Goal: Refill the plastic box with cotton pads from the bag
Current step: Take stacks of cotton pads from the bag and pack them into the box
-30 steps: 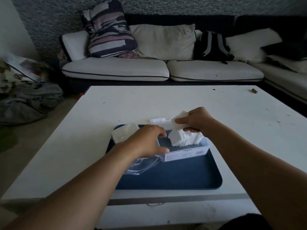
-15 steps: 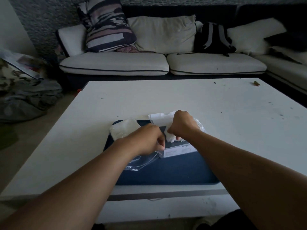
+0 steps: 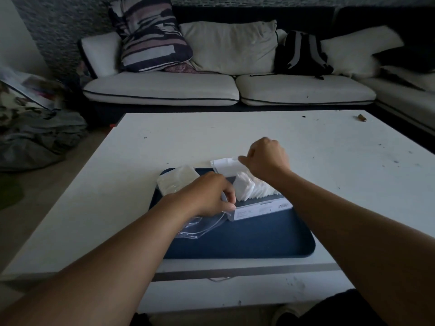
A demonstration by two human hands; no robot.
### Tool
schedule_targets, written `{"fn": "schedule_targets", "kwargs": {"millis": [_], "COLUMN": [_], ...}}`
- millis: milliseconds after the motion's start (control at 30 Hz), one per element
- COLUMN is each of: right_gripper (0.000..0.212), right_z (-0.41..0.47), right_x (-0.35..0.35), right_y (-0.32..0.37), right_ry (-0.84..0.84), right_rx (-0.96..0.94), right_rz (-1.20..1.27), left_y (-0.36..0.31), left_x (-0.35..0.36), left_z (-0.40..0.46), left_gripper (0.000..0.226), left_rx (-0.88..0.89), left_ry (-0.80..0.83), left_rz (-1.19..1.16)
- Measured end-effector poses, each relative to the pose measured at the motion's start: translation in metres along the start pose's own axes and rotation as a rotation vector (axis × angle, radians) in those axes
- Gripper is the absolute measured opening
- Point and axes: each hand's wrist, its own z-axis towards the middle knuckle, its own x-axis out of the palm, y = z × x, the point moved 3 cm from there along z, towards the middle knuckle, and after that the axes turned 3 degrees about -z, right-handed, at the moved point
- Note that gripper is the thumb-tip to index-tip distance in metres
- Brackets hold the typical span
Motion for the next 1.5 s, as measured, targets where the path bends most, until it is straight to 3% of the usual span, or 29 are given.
{"fn": "schedule_targets", "kwargs": {"millis": [33, 167, 233, 300, 367, 467, 500, 567, 700, 800, 933, 1000, 1167, 1333, 1500], "right_gripper": [0.030, 0.018, 0.020, 0.018, 0.015, 0.016, 0.018, 0.024, 0.027, 0.026, 0.014, 0.020, 0.043, 0.024, 0.029], "right_z": [-0.003, -0.034, -0.037, -0.033, -0.037, -0.070, -0.083, -0.100, -0.095, -0.083, -0.067, -0.060, -0.059, -0.052, -0.051], "right_x": [-0.003, 0.012, 0.012, 0.003, -0.010, -0.014, -0.008, 0.008, 0.036, 0.039, 0.040, 0.041, 0.041, 0.046, 0.047], "right_y": [0.005, 0.018, 0.018, 0.022, 0.036, 0.067, 0.075, 0.085, 0.090, 0.094, 0.099, 0.096, 0.095, 0.099, 0.101], "right_ry": [0.073, 0.622, 0.622, 0.513, 0.475, 0.809, 0.919, 0.989, 0.810, 0.615, 0.346, 0.283, 0.286, 0.237, 0.268], "right_rx": [-0.012, 0.082, 0.034, -0.055, -0.164, -0.319, -0.387, -0.581, -0.702, -0.690, -0.687, -0.622, -0.580, -0.568, -0.536], "right_rz": [0.041, 0.067, 0.019, 0.069, 0.220, 0.407, 0.346, 0.026, -0.357, -0.317, -0.264, -0.239, -0.037, 0.023, 0.018], "left_y": [0.001, 0.004, 0.007, 0.013, 0.020, 0.037, 0.045, 0.060, 0.070, 0.077, 0.080, 0.079, 0.074, 0.071, 0.064], "left_x": [-0.002, -0.012, -0.021, -0.036, -0.053, -0.057, -0.052, -0.038, -0.024, -0.023, -0.040, -0.046, -0.049, -0.053, -0.052], "left_z": [-0.001, -0.003, -0.007, -0.016, -0.030, -0.049, -0.052, -0.052, -0.053, -0.051, -0.051, -0.053, -0.057, -0.055, -0.052], "left_gripper": [0.008, 0.010, 0.018, 0.038, 0.066, 0.084, 0.084, 0.076, 0.067, 0.053, 0.022, 0.023, 0.028, 0.022, 0.022], "left_rx": [0.009, 0.013, 0.003, -0.055, -0.235, -0.510, -0.559, -0.612, -0.654, -0.599, -0.553, -0.509, -0.435, -0.416, -0.405], "left_ry": [-0.011, -0.072, -0.110, -0.142, -0.068, 0.183, 0.249, 0.311, 0.267, 0.132, -0.225, -0.338, -0.377, -0.407, -0.352], "left_rz": [-0.004, -0.001, -0.018, 0.000, 0.157, 0.371, 0.388, 0.366, 0.291, 0.193, -0.019, -0.156, -0.434, -0.570, -0.574]}}
